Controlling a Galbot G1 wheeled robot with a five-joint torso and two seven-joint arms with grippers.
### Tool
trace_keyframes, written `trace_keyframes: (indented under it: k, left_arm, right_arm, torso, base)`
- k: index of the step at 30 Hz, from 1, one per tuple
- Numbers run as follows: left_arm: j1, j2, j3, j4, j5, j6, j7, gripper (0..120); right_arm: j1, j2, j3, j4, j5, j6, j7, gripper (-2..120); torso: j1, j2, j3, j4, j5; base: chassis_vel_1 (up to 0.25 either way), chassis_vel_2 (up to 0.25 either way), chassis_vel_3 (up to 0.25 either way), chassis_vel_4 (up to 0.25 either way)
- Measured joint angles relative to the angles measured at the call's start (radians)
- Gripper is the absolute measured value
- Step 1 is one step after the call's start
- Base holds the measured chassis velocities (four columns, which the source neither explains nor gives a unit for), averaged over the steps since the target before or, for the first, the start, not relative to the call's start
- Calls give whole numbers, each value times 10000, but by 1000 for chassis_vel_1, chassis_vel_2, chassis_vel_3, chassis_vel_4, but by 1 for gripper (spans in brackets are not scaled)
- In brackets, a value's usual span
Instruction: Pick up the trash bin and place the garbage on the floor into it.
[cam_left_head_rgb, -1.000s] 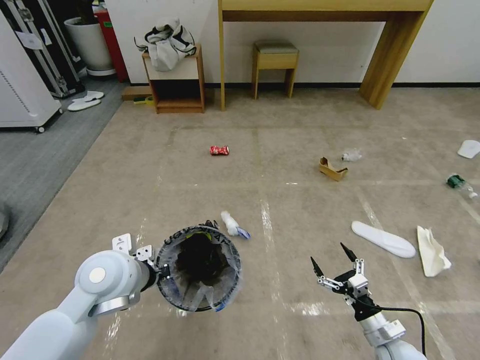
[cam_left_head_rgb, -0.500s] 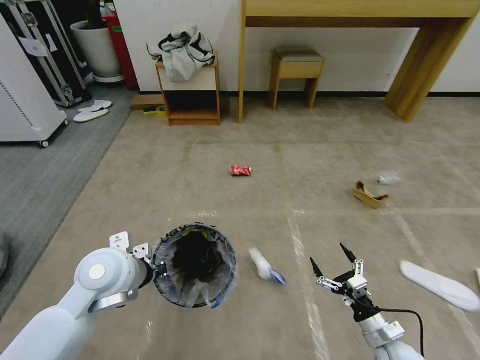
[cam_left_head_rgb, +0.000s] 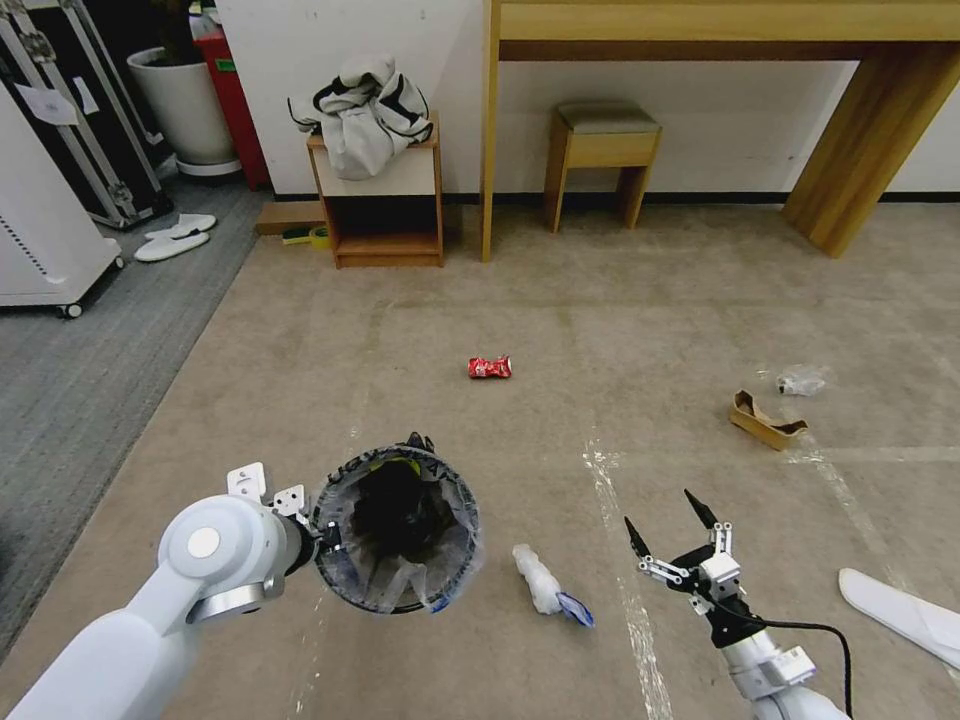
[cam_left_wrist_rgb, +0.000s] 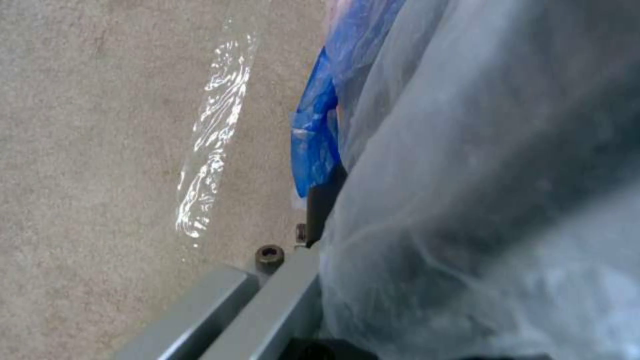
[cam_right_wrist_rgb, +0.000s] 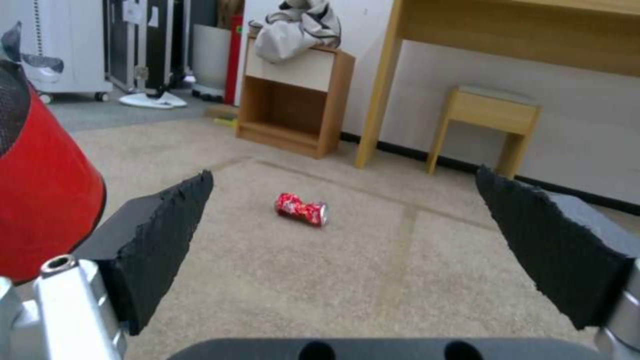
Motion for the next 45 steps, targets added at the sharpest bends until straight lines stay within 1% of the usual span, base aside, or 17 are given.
trace_keyframes:
  k: [13,23,25,26,28,29,30,31,32,33,36,38,39,41,42,44,45]
  left_arm:
    - [68,-71,-35,55,149,0,53,0]
    - [-77,-144,-172,433,440,0,258,0]
    - [-107,-153,-220,559,517,0,348,0]
    - [-107,-153,-220,559,517,0,348,0]
    - [-120,-161,-243,673,646,0,475,0]
    - [-120,-161,-243,673,646,0,475,0]
    - [-133,-181,-253,740,716,1,538,0]
    - [-142,-194,-259,779,752,1,580,0]
    - [-142,-194,-259,779,752,1,580,0]
    - [-171,-230,-286,863,838,1,658,0]
    - [-203,-273,-319,947,895,1,717,0]
    - [-296,-370,-348,1214,1103,2,988,0]
    - [-296,-370,-348,1214,1103,2,988,0]
    - [-349,-420,-306,1462,1363,1,1312,0]
    - [-349,-420,-306,1462,1363,1,1312,0]
    - [-349,-450,-203,1578,1674,1,1639,0]
    - [-349,-450,-203,1578,1674,1,1639,0]
  right_arm:
    - [-101,-74,-58,-62,-2,-123,-54,100]
    - [132,-617,-392,-285,254,-645,-480,100]
    - [291,-1082,-714,-315,645,-1037,-476,100]
    - [291,-1082,-714,-315,645,-1037,-476,100]
    - [480,-1834,-1141,-365,1168,-1363,-252,100]
    - [480,-1834,-1141,-365,1168,-1363,-252,100]
    - [608,-2188,-1356,-414,1397,-1476,-122,100]
    - [689,-2392,-1485,-452,1531,-1547,-26,100]
    - [689,-2392,-1485,-452,1531,-1547,-26,100]
    - [851,-2714,-1714,-524,1753,-1691,197,100]
    - [1025,-2941,-1932,-622,1917,-1799,384,100]
    - [1639,-3464,-2629,-1030,2438,-2102,808,100]
    - [1639,-3464,-2629,-1030,2438,-2102,808,100]
    - [2279,-3815,-3436,-1504,2908,-2444,1128,100]
    - [2279,-3815,-3436,-1504,2908,-2444,1128,100]
    - [2651,-4030,-4058,-1803,3369,-2727,1311,100]
    - [2651,-4030,-4058,-1803,3369,-2727,1311,100]
  torso:
    - [0,0,3,0,2]
    - [0,0,4,-1,3]
    - [0,0,4,-2,3]
    - [0,0,4,-2,3]
    - [0,0,4,0,2]
    - [0,0,4,0,2]
    - [0,-1,4,0,-1]
    - [0,0,4,1,0]
    - [0,0,4,1,0]
    - [0,0,4,2,1]
    - [0,0,4,-2,1]
    - [1,-1,5,-1,4]
    - [1,-1,5,-1,4]
    - [0,-1,5,1,3]
    - [0,-1,5,1,3]
    - [1,-1,5,1,2]
    - [1,-1,5,1,2]
  base:
    - [0,0,0,0]
    - [0,0,0,0]
    - [0,0,0,0]
    - [0,0,0,0]
    - [0,0,0,0]
    - [0,0,0,0]
    - [0,0,0,0]
    - [0,0,0,0]
    - [0,0,0,0]
    - [0,0,0,0]
    - [0,0,0,0]
    - [0,0,0,0]
    - [0,0,0,0]
    - [0,0,0,0]
    - [0,0,0,0]
    - [0,0,0,0]
    - [0,0,0,0]
